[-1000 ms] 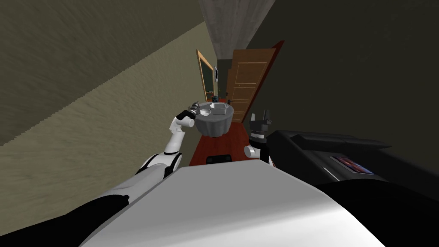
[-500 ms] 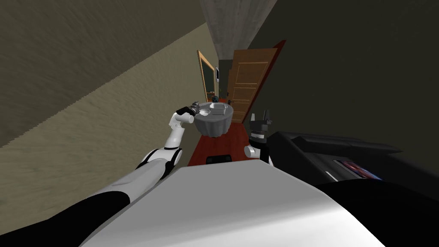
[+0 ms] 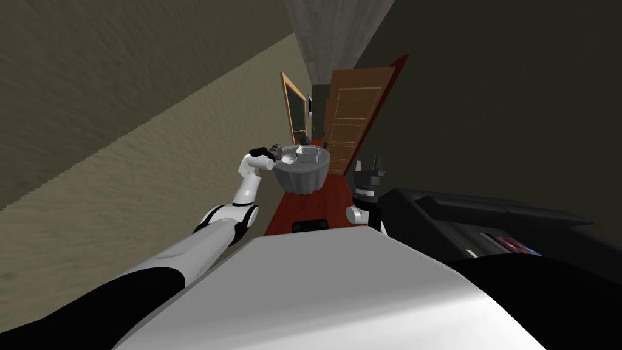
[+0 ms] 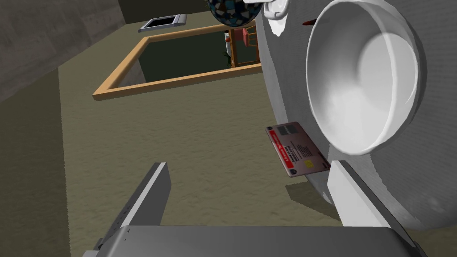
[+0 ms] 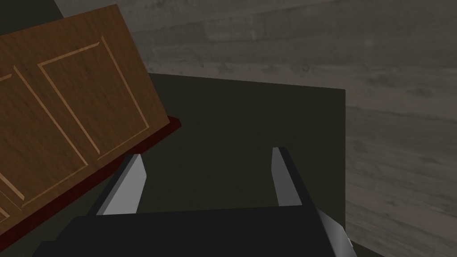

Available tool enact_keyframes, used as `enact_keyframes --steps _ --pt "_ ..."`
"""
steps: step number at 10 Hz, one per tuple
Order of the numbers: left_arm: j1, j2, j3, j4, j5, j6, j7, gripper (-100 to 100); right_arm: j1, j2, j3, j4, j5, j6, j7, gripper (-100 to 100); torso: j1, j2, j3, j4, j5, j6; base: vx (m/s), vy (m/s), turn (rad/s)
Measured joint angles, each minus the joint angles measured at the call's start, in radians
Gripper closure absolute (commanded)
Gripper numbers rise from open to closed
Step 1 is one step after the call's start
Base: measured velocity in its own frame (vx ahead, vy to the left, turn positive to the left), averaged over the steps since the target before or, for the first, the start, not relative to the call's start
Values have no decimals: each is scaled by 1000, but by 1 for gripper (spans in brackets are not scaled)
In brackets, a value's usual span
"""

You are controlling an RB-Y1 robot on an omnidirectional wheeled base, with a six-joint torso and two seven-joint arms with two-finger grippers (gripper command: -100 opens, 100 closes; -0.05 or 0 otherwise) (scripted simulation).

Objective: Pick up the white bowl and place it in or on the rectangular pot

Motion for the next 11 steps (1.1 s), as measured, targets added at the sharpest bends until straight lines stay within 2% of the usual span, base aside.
enact_keyframes --steps 5,11 --pt "-95 21 20 109 11 135 -13 -100 0 0 0 0 0 0 0 0 -2 -2 -1 0 0 0 31 -89 65" --pt "-174 32 46 225 13 276 -29 -100 0 0 0 0 0 0 0 0 -2 -3 -1 -1 0 0 43 -85 66"
